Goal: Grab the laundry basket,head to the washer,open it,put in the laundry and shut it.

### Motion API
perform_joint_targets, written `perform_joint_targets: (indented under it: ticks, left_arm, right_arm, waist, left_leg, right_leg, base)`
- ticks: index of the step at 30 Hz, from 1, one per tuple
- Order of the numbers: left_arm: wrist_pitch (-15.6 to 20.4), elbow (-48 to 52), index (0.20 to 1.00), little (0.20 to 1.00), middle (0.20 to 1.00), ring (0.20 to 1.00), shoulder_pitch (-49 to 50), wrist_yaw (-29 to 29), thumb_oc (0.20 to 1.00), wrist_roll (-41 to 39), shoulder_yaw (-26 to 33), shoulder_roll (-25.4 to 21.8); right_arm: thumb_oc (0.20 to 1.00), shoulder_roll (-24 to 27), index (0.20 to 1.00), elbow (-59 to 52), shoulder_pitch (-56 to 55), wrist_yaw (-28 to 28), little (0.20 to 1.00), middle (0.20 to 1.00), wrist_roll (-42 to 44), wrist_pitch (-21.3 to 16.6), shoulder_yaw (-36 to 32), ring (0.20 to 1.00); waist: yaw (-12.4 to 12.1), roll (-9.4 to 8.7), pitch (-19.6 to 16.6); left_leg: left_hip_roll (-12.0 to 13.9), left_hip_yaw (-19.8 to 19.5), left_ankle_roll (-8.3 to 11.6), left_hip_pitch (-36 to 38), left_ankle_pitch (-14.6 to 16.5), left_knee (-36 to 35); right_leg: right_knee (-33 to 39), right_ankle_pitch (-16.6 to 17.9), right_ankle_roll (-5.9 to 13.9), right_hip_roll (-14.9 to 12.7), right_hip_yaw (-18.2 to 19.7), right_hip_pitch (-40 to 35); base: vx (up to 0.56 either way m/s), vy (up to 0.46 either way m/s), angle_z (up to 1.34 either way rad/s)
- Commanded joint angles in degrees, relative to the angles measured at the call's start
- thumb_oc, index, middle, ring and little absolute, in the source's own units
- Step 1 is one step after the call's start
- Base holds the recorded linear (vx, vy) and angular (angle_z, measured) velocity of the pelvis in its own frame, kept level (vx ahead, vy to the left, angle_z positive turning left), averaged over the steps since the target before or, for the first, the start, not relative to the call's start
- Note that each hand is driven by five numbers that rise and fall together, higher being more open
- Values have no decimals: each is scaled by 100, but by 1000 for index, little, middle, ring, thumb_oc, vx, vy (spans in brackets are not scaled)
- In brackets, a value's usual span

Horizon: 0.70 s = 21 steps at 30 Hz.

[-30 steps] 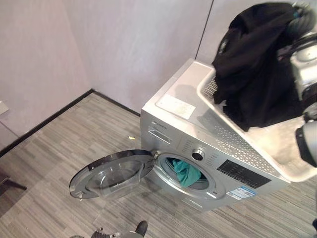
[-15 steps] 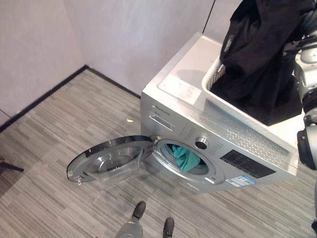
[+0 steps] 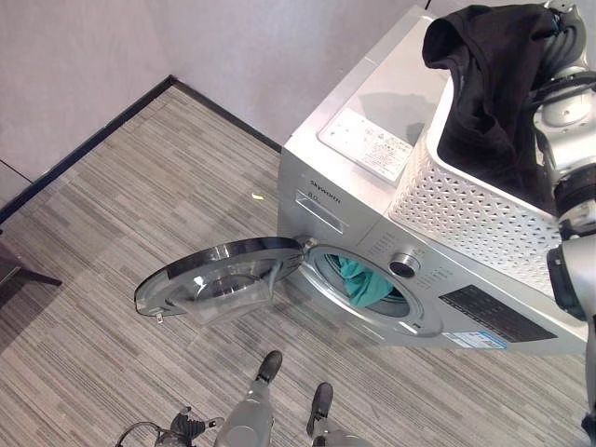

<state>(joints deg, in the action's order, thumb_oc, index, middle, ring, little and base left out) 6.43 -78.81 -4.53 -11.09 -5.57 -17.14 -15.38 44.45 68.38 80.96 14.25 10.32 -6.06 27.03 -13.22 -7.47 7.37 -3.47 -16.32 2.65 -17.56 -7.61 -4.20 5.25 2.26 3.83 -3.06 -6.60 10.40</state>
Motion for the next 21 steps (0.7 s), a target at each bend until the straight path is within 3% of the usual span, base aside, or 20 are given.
perform_joint_targets:
  ticks: [1, 6, 21]
  left_arm:
    - [7, -327, 1000, 1000, 1000, 1000, -39, -219, 1000, 224, -41, -62]
    - [-1, -335, 1000, 1000, 1000, 1000, 26, -282, 1000, 312, -122, -16]
    - [11, -208, 1000, 1000, 1000, 1000, 152, -305, 1000, 108, -158, -49]
  right_arm:
    - [200, -171, 200, -145, -535, 567, 200, 200, 269, -290, -89, 200]
    - [200, -69, 200, -443, -374, 951, 200, 200, 996, -542, -699, 200]
    - [200, -381, 200, -927, 120, 1114, 200, 200, 3373, -1312, -1659, 200]
  waist:
    - [-113, -112, 6]
    - [-111, -55, -209]
    - [-110, 14, -594]
  left_leg:
    - [8, -161, -142, 140, 265, -76]
    - [13, -171, -133, 273, 334, -73]
    - [-6, -221, -123, 495, 413, -74]
  right_leg:
    - [-25, 228, 520, -785, 261, -139]
    - [-25, 123, 518, -800, 204, -304]
    - [-25, 29, 490, -811, 109, -552]
  base:
    - [38, -3, 5]
    - [23, -5, 1]
    - [4, -2, 1]
